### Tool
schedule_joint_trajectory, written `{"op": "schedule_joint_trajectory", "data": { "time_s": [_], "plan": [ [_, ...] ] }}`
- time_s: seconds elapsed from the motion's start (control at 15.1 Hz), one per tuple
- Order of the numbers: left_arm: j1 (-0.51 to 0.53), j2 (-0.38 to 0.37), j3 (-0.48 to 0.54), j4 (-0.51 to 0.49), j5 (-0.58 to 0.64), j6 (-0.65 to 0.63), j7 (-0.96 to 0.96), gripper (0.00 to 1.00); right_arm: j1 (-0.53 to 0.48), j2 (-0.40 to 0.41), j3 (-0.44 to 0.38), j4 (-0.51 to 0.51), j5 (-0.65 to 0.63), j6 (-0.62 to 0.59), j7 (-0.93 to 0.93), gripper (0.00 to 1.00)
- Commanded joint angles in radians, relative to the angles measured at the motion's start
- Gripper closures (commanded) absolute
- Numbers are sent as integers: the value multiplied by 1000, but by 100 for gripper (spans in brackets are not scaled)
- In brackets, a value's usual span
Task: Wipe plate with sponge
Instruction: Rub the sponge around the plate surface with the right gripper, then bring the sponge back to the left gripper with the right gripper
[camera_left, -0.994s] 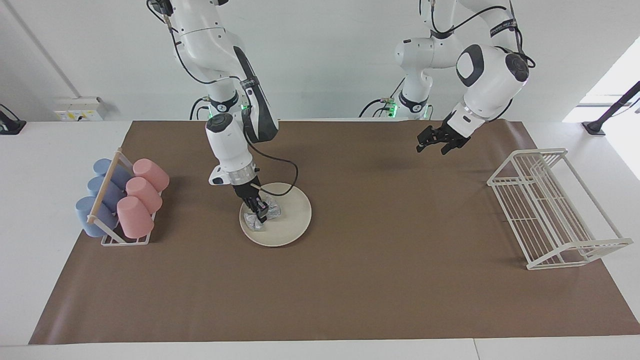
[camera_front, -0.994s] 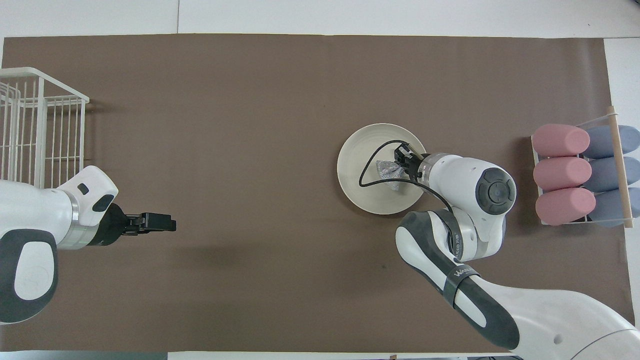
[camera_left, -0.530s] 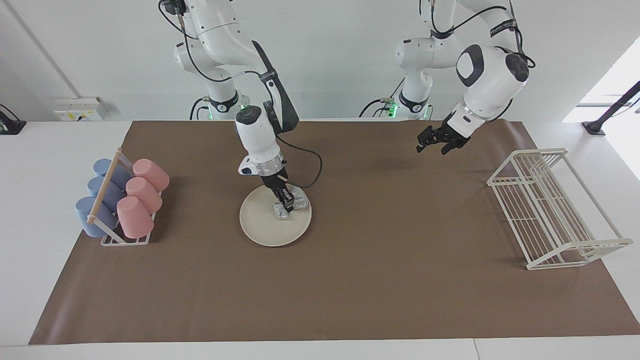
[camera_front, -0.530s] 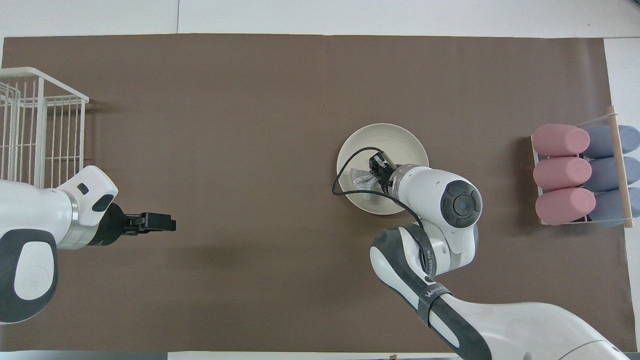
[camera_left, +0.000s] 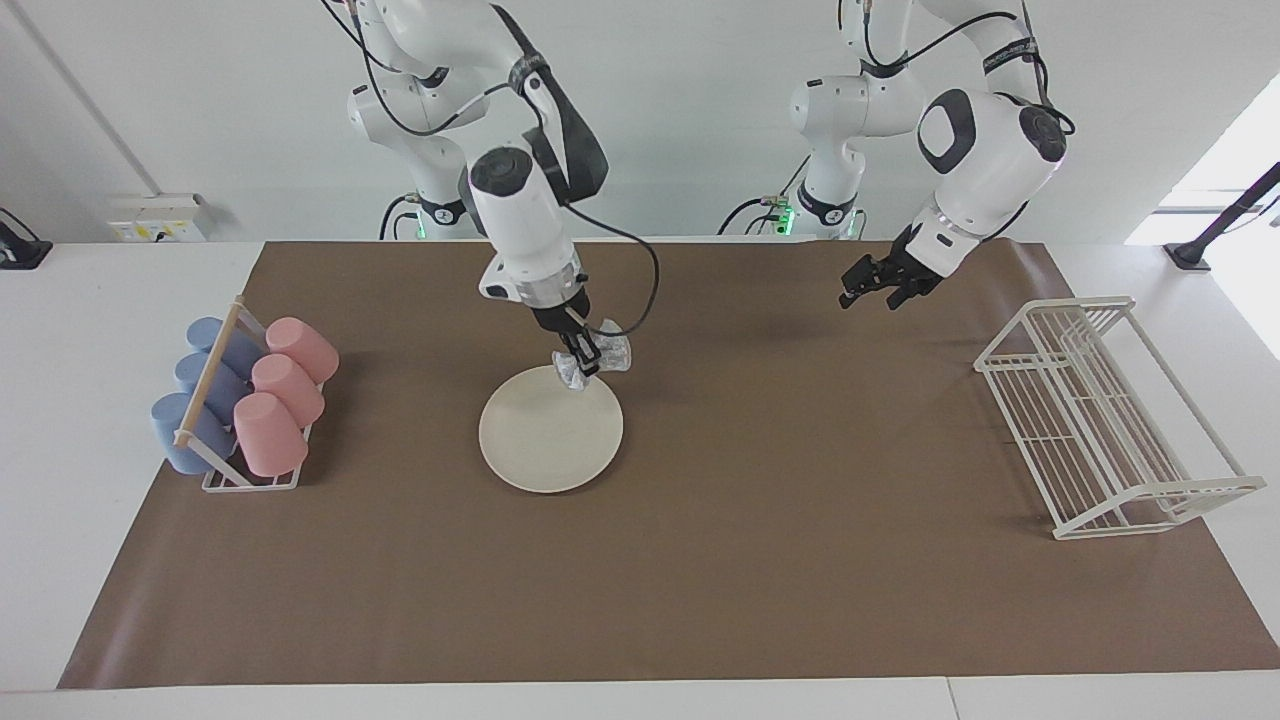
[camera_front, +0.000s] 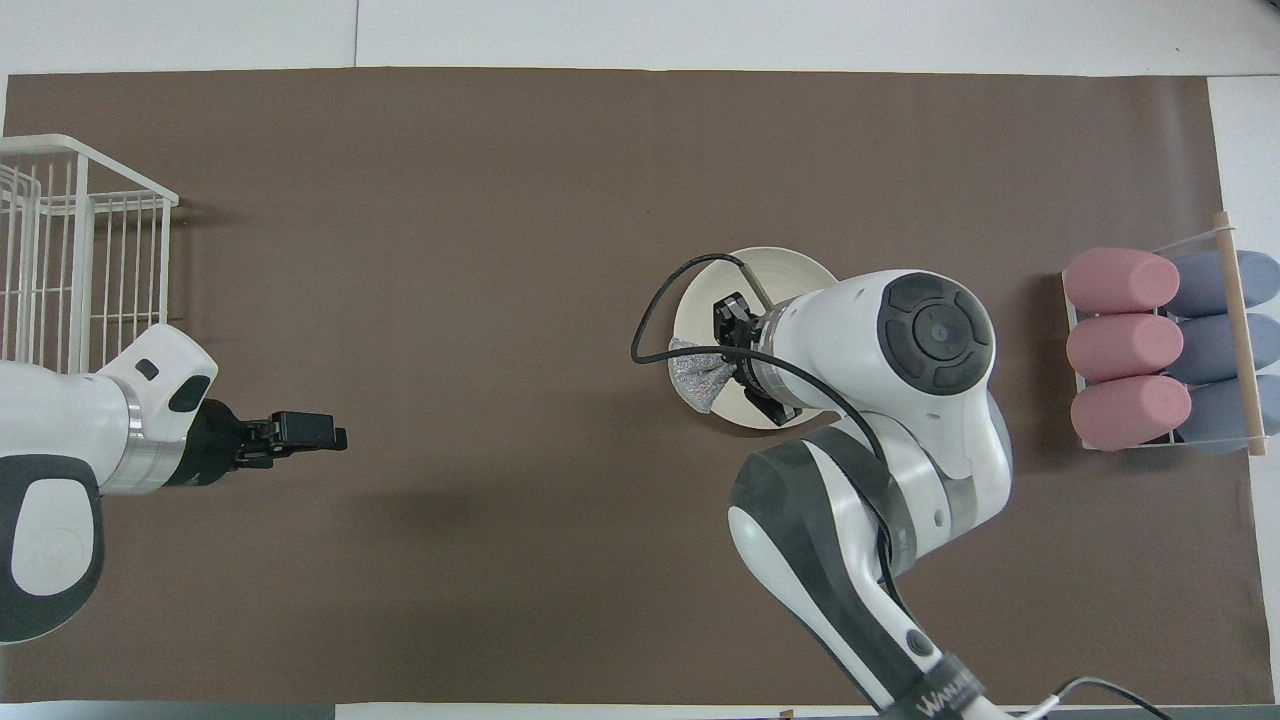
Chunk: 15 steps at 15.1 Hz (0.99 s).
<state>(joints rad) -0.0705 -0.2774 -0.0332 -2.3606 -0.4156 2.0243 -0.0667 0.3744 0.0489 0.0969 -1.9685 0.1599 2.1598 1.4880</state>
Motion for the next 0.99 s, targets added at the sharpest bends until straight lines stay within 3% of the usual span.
{"op": "schedule_joint_trajectory", "data": {
  "time_s": [0.0,0.27,0.53,0.66,0.93],
  "plan": [
    [3,15,2,24,-232,8,-22,0,0,-72,9,112,-55,-190,127,100],
    [-9,11,-2,70,-518,-73,-21,0,23,-54,12,359,-79,-424,320,100],
    [-8,11,1,105,-814,-140,-18,0,173,-41,12,369,-83,-397,517,100],
    [-9,9,-4,118,-854,-205,-18,0,256,-18,12,364,-133,-377,601,100],
    [-69,1,-5,112,-924,-253,-4,0,273,-14,15,356,-191,-367,618,100]
  ]
}}
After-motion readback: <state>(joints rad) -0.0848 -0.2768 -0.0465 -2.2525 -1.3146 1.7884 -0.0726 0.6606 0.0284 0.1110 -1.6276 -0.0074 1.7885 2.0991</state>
